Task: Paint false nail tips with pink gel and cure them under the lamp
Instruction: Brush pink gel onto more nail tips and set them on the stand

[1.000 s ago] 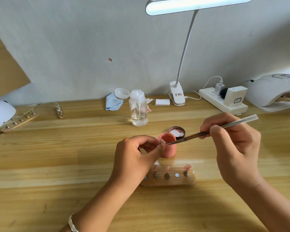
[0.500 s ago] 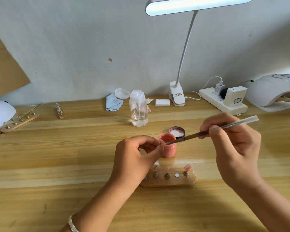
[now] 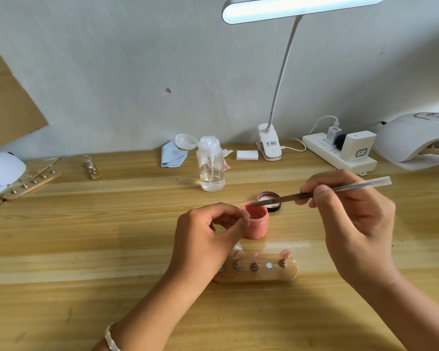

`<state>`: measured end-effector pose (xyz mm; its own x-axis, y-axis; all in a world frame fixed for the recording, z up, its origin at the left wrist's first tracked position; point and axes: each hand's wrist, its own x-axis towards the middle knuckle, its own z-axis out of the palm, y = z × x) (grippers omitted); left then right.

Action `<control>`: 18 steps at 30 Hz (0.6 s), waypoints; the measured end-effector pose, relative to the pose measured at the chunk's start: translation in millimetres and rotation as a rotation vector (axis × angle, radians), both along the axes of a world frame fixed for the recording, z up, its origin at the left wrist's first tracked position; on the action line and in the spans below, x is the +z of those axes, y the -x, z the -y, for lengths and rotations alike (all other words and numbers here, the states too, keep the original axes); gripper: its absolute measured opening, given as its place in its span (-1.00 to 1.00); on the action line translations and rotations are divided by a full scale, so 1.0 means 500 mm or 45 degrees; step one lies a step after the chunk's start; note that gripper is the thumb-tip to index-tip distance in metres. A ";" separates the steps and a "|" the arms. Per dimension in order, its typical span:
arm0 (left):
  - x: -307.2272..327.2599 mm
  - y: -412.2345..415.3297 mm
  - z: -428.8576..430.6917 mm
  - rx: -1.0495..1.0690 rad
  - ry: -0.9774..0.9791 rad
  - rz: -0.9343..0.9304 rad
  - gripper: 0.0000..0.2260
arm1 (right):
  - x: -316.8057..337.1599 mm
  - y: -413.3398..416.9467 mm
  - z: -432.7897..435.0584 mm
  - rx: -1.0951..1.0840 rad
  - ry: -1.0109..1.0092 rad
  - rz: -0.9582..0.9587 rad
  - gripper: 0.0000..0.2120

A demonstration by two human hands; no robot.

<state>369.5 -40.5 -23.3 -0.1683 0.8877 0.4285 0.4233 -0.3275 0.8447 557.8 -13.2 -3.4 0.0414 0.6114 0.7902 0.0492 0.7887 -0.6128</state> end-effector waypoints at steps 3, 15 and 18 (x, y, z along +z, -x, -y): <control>0.000 0.001 0.000 0.011 -0.005 -0.012 -0.83 | 0.000 0.001 0.001 0.014 0.014 0.036 -0.82; -0.002 0.001 0.001 0.003 -0.020 -0.009 -0.89 | 0.000 0.002 0.002 -0.033 0.067 0.012 -0.84; -0.001 0.000 0.001 -0.004 -0.015 -0.004 -0.89 | 0.002 0.001 0.001 -0.026 0.057 0.010 -0.83</control>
